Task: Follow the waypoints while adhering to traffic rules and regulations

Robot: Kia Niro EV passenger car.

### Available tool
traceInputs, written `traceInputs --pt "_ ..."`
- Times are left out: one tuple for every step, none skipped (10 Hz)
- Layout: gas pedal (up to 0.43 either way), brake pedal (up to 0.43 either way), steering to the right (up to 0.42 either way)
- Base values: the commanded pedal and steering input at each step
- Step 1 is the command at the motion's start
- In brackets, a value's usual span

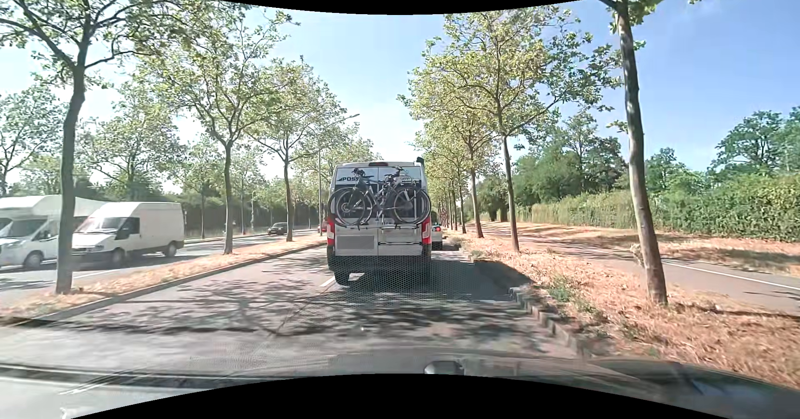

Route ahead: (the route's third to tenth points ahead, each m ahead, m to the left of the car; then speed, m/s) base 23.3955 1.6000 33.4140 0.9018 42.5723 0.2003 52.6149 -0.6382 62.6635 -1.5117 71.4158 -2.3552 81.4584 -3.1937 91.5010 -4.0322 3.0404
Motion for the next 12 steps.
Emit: traceInputs --pt "0.008 0.0 0.001" --pt "0.008 0.0 0.001" --pt "0.008 0.0 0.002" --pt "0.02 0.0 0.002" --pt "0.02 0.0 0.003" --pt "0.02 0.0 0.003" --pt "0.02 0.0 0.004" --pt "0.02 0.0 0.005" --pt "0.02 0.0 0.006" --pt "0.02 0.0 0.006" --pt "0.028 0.0 0.006" --pt "0.028 0.0 0.006"
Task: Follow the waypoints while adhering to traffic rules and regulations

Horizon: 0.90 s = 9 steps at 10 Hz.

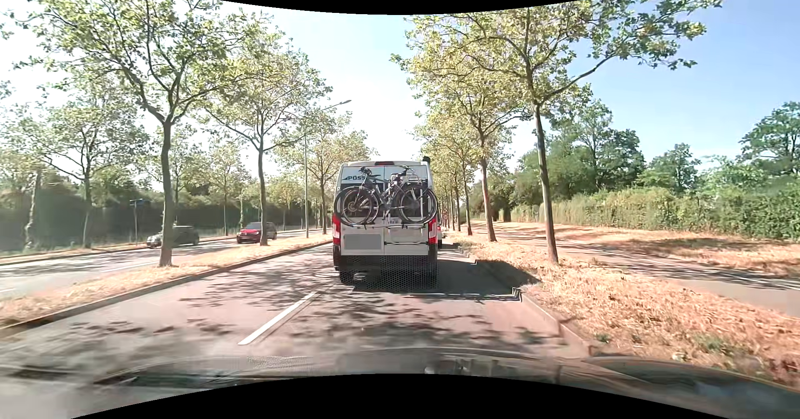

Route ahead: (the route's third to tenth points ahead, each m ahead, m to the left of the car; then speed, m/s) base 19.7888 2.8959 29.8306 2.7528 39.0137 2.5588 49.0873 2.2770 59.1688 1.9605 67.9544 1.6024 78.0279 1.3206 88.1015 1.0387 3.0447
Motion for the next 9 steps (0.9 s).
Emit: traceInputs --pt "0.028 0.0 0.007" --pt "0.028 0.0 0.006" --pt "0.028 0.0 0.007" --pt "0.028 0.0 0.007" --pt "0.028 0.0 0.006" --pt "0.028 0.0 0.006" --pt "0.028 0.0 0.007" --pt "0.028 0.0 0.007" --pt "0.028 0.0 0.007"
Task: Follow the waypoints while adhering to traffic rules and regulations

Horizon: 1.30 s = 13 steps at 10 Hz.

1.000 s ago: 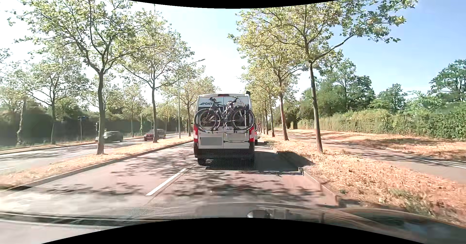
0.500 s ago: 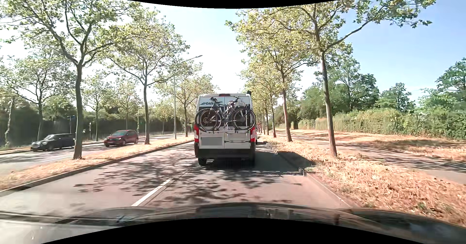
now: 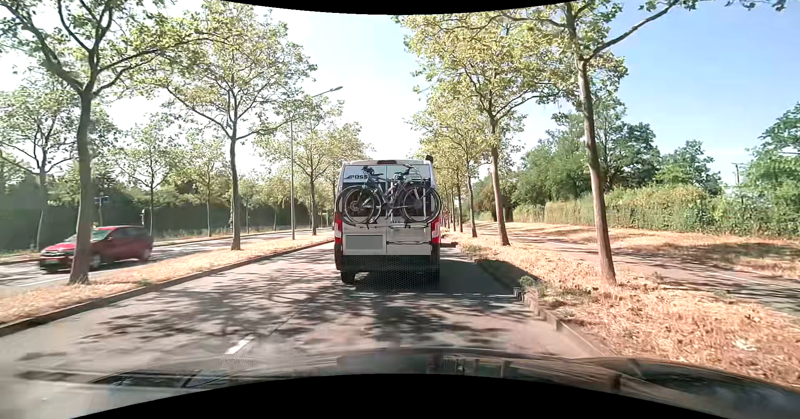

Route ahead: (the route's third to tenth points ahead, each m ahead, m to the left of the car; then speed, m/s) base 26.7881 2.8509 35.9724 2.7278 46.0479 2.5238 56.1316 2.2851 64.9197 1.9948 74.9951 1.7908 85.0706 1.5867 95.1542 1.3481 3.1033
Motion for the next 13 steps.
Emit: traceInputs --pt "0.028 0.0 0.007" --pt "0.028 0.0 0.007" --pt "0.028 0.0 0.007" --pt "0.028 0.0 0.007" --pt "0.028 0.0 0.007" --pt "0.028 0.0 0.007" --pt "0.028 0.0 0.007" --pt "0.028 0.0 0.006" --pt "0.028 0.0 0.006" --pt "0.028 0.0 0.006" --pt "0.02 0.0 0.006" --pt "0.008 0.0 0.006" --pt "0.008 0.0 0.006"
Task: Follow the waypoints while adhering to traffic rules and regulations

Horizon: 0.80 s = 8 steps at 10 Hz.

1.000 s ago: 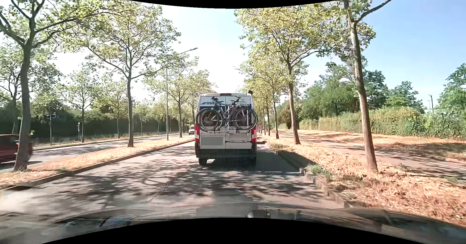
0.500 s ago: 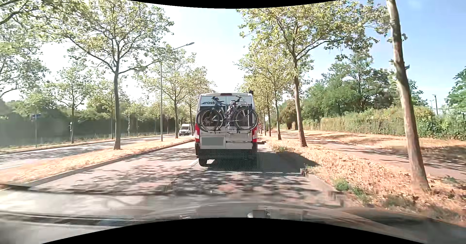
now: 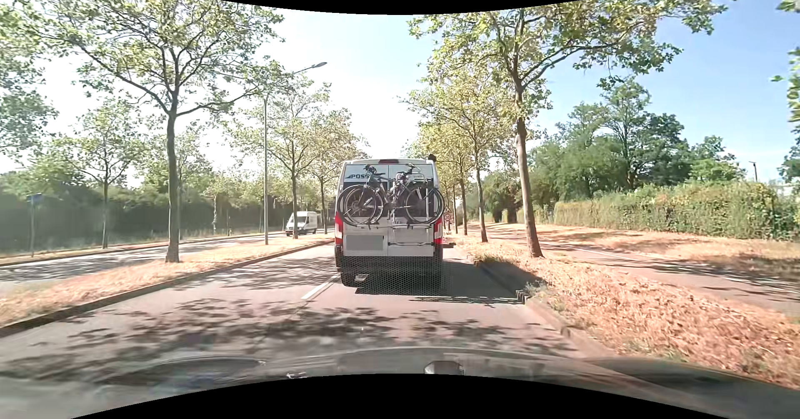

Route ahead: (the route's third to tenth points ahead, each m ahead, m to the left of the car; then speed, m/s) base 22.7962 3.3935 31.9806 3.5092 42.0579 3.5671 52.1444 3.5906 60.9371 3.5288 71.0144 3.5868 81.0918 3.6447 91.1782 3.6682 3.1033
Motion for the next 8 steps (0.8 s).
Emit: traceInputs --pt "0.008 0.0 0.006" --pt "0.008 0.0 0.006" --pt "0.008 0.0 0.006" --pt "0.008 0.0 0.006" --pt "0.008 0.0 0.006" --pt "0.008 0.0 0.006" --pt "0.008 0.0 0.006" --pt "0.008 0.0 0.006"
